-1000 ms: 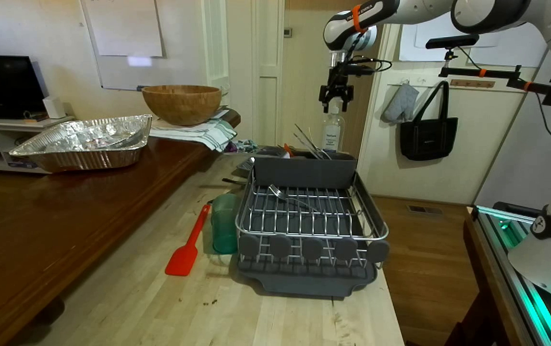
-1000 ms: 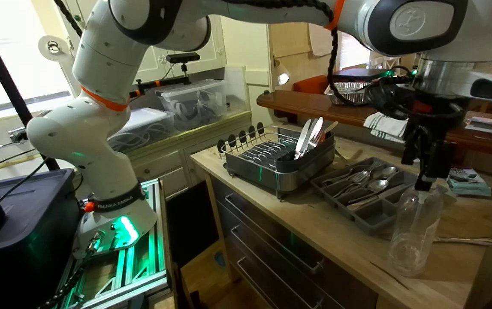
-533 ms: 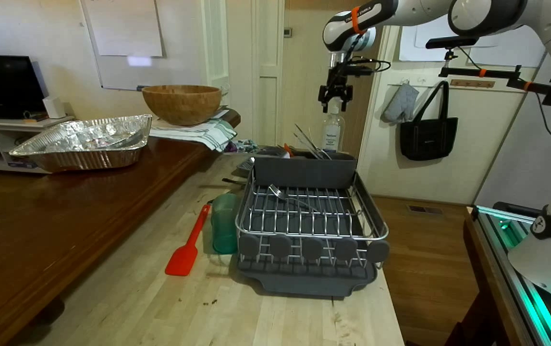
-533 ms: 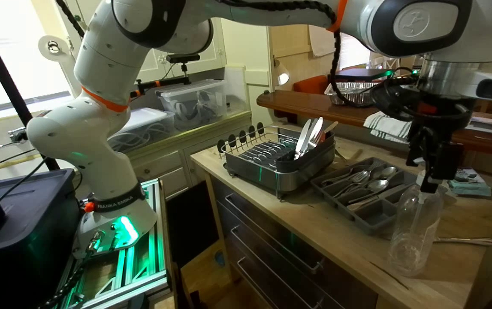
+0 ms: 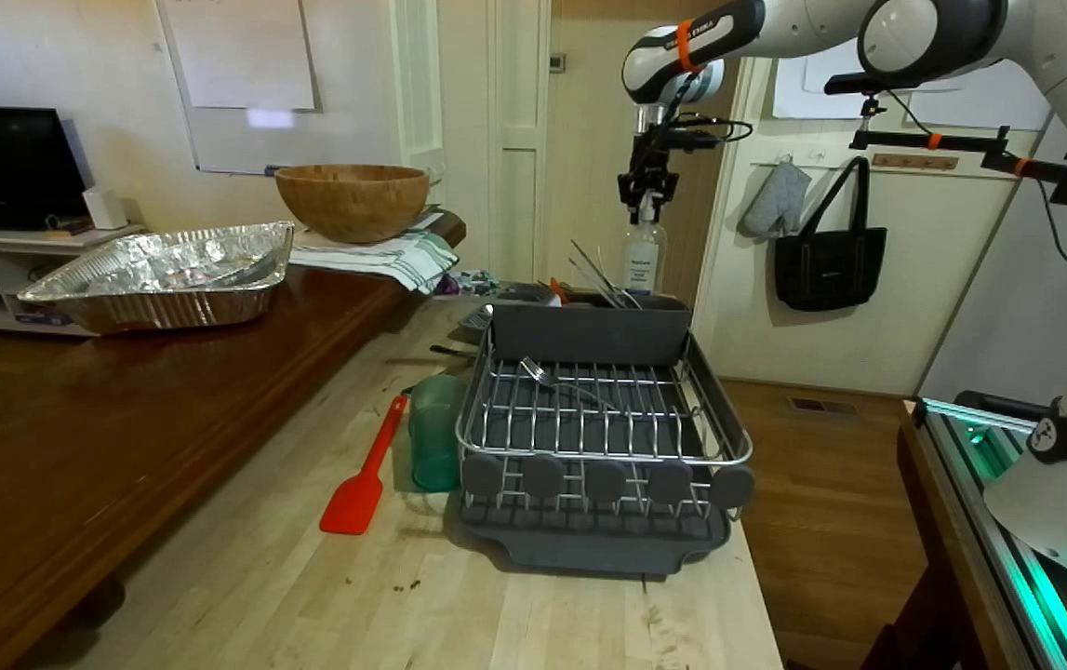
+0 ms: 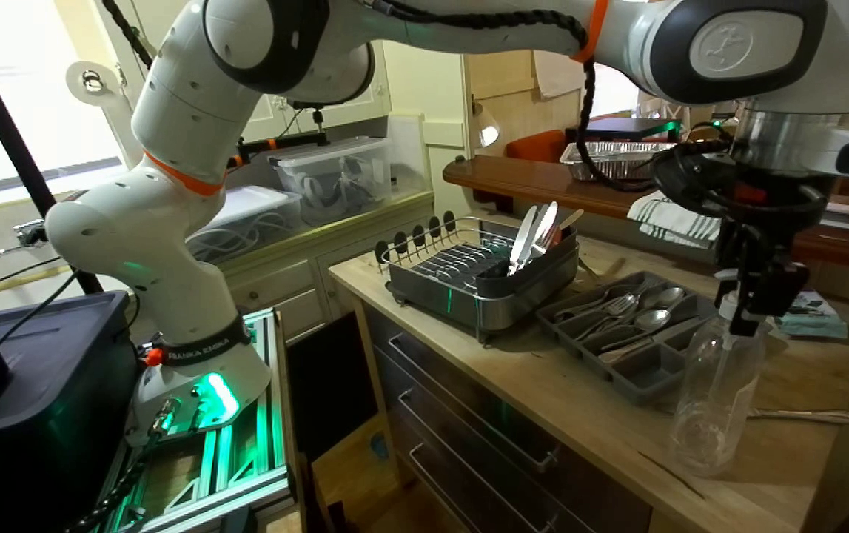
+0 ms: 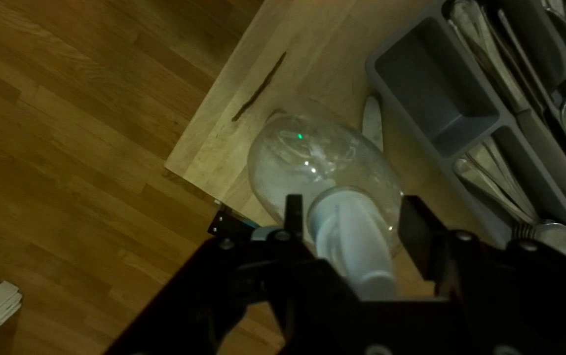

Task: Put the soap bottle in the drying rack

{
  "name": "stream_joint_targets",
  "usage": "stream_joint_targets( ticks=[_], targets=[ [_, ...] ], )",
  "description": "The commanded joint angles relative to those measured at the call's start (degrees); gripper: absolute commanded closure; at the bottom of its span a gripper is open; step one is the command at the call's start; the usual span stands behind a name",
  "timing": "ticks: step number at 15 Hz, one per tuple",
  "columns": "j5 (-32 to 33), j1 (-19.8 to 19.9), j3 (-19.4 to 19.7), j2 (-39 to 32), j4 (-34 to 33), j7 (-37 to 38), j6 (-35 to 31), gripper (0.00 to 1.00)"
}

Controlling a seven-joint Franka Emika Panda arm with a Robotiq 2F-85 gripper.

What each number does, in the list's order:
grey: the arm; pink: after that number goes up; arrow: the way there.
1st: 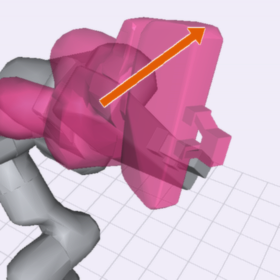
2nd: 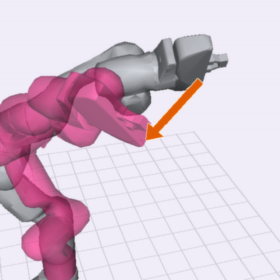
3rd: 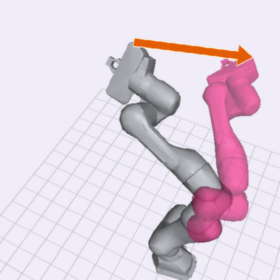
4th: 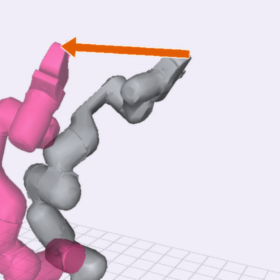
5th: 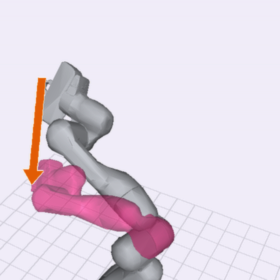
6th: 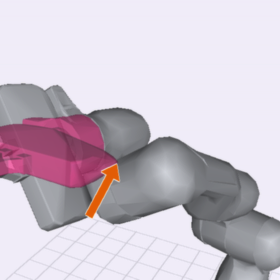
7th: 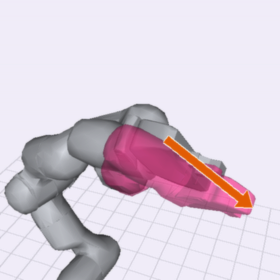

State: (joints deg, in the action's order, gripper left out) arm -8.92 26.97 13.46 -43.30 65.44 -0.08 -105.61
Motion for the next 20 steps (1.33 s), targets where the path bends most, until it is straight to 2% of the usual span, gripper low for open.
stream_joint_targets(
  ticks=[1,2,3,11,16,20],
  targets=[
    [-0.14,0.23,0.0,-1.64,-2.88,0.28,-0.74,0.77],
    [-0.06,0.19,0.02,-1.66,-3.12,0.21,-0.77,0.86],
    [0.18,0.09,0.09,-1.67,-3.25,0.07,-0.89,0.88],
    [1.21,-0.98,1.19,2.97,-2.83,1.72,3.85,0.88],
    [1.44,0.15,-0.49,6.63,-8.59,0.02,18.76,0.88],
    [2.25,-1.85,0.06,10.96,-10.86,-2.17,27.87,0.88]
  ],
)
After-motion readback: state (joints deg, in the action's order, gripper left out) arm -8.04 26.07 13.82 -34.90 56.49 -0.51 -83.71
